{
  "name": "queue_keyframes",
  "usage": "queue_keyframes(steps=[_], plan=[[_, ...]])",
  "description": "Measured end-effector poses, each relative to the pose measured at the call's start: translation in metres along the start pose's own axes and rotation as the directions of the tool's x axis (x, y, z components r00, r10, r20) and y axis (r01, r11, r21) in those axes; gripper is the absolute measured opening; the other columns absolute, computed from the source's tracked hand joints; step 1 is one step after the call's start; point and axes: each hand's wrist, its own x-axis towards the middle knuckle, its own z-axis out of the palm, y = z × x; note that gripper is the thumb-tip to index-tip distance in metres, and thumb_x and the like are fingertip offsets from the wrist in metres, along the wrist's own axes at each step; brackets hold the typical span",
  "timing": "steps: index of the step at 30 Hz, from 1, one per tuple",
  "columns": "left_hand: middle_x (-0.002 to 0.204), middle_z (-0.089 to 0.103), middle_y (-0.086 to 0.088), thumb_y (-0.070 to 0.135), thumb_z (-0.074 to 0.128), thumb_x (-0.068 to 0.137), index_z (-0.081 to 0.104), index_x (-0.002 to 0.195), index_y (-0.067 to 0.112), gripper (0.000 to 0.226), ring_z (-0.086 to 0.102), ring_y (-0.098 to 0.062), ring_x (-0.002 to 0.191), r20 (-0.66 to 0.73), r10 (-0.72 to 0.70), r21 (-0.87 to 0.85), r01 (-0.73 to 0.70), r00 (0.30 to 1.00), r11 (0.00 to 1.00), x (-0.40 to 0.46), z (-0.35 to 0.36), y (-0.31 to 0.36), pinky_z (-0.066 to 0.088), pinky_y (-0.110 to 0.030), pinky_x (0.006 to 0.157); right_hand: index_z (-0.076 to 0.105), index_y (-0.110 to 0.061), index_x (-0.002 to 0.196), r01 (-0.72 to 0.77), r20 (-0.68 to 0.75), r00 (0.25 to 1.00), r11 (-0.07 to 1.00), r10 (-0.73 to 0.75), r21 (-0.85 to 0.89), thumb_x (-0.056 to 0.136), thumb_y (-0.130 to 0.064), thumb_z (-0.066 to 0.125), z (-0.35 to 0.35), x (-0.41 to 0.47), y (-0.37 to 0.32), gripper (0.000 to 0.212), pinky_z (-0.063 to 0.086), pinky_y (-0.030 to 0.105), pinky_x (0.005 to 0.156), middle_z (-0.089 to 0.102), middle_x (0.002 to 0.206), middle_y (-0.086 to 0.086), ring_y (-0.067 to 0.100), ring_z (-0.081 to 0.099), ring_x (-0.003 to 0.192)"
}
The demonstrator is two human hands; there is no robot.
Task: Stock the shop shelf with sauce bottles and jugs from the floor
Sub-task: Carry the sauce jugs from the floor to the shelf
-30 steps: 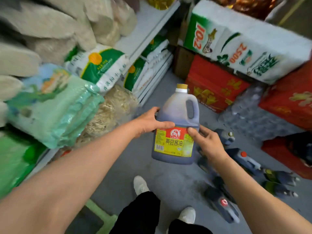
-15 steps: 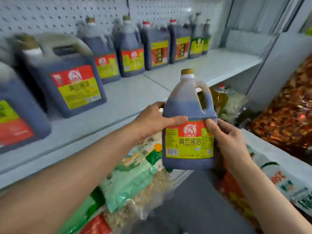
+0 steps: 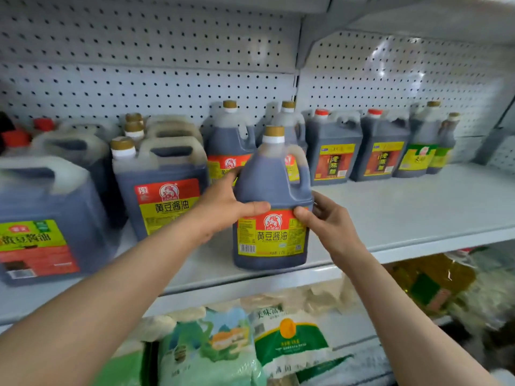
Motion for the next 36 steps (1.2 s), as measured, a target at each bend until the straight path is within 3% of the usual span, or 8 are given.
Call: queue_keyframes(steps=[3, 5, 9, 15, 20, 26, 30, 36], plan=[[0.131, 0.063, 0.010, 0.047, 0.090, 0.044, 0.041, 0.143, 0.035, 0.111, 0.063, -0.012, 0.115, -0.086, -0.021, 0.031, 0.023, 0.996, 0.999, 0.019, 0.002, -0.005, 0.053, -0.041, 0.099, 0.061, -0.020, 0.131, -0.005, 0.121, 0.993, 0.999, 0.012, -0.053, 0.078, -0.022, 0.076, -0.007, 0.041, 0.014, 0.055, 0.055, 0.025, 0.085, 0.073, 0.119, -0.002, 0.011, 0.068, 0.109], [0.131, 0.063, 0.006, 0.030, 0.093, 0.055, 0.041, 0.144, 0.030, 0.103, 0.063, -0.014, 0.114, -0.129, -0.047, 0.015, 0.049, 0.990, 0.999, 0.034, 0.003, -0.007, 0.053, -0.040, 0.097, 0.058, -0.017, 0.137, 0.003, 0.169, 0.985, 0.996, 0.012, -0.088, 0.077, -0.024, 0.077, -0.008, 0.065, 0.022, 0.063, 0.054, 0.023, 0.087, 0.072, 0.121, -0.005, 0.008, 0.066, 0.113], [0.131, 0.062, 0.001, 0.004, 0.082, 0.076, 0.035, 0.149, 0.026, 0.090, 0.062, -0.021, 0.112, -0.196, -0.131, -0.010, 0.132, 0.972, 0.991, 0.067, 0.003, -0.005, 0.052, -0.032, 0.075, 0.057, -0.020, 0.138, 0.006, 0.215, 0.976, 0.992, 0.022, -0.126, 0.077, -0.030, 0.079, -0.004, 0.107, 0.038, 0.065, 0.055, 0.026, 0.091, 0.071, 0.123, -0.005, 0.008, 0.063, 0.118], [0.126, 0.058, 0.005, 0.001, 0.073, 0.079, 0.033, 0.148, 0.025, 0.083, 0.058, -0.018, 0.115, -0.382, -0.091, 0.064, 0.125, 0.920, 0.990, 0.092, 0.009, -0.011, 0.051, -0.040, 0.099, 0.060, -0.022, 0.126, 0.020, 0.257, 0.966, 0.992, 0.013, -0.124, 0.087, -0.010, 0.075, 0.008, 0.146, 0.050, 0.043, 0.050, 0.011, 0.079, 0.070, 0.112, -0.010, -0.011, 0.064, 0.099], [0.125, 0.059, 0.003, 0.002, 0.070, 0.081, 0.030, 0.149, 0.025, 0.082, 0.059, -0.022, 0.113, -0.450, -0.090, 0.092, 0.147, 0.889, 0.985, 0.096, 0.010, -0.010, 0.051, -0.043, 0.098, 0.057, -0.014, 0.135, 0.046, 0.289, 0.957, 0.991, -0.008, -0.124, 0.087, -0.016, 0.076, 0.015, 0.160, 0.056, 0.051, 0.052, 0.013, 0.080, 0.070, 0.118, -0.003, -0.005, 0.065, 0.102], [0.120, 0.058, 0.005, 0.006, 0.067, 0.086, 0.029, 0.148, 0.028, 0.076, 0.060, -0.023, 0.110, -0.459, -0.090, 0.165, 0.184, 0.884, 0.969, 0.089, 0.011, -0.009, 0.053, -0.041, 0.093, 0.058, -0.022, 0.131, 0.036, 0.307, 0.952, 0.992, 0.003, -0.123, 0.088, -0.021, 0.075, 0.015, 0.156, 0.053, 0.046, 0.052, 0.010, 0.077, 0.070, 0.115, -0.011, -0.007, 0.065, 0.102], [0.134, 0.057, 0.001, 0.011, 0.066, 0.089, 0.023, 0.154, 0.031, 0.080, 0.057, -0.023, 0.115, -0.480, -0.100, 0.211, 0.226, 0.872, 0.951, 0.086, 0.009, -0.012, 0.047, -0.031, 0.085, 0.058, -0.030, 0.129, 0.036, 0.314, 0.949, 0.986, 0.017, -0.162, 0.083, -0.036, 0.076, 0.017, 0.153, 0.051, 0.050, 0.055, 0.017, 0.084, 0.071, 0.115, -0.012, 0.002, 0.065, 0.108], [0.138, 0.056, 0.001, 0.017, 0.067, 0.090, 0.020, 0.155, 0.032, 0.081, 0.056, -0.026, 0.121, -0.514, -0.125, 0.230, 0.277, 0.848, 0.933, 0.082, 0.003, -0.016, 0.042, -0.029, 0.083, 0.059, -0.023, 0.131, 0.042, 0.306, 0.952, 0.984, 0.013, -0.175, 0.084, -0.035, 0.077, 0.026, 0.149, 0.048, 0.051, 0.055, 0.020, 0.086, 0.072, 0.116, -0.009, 0.004, 0.066, 0.107]])
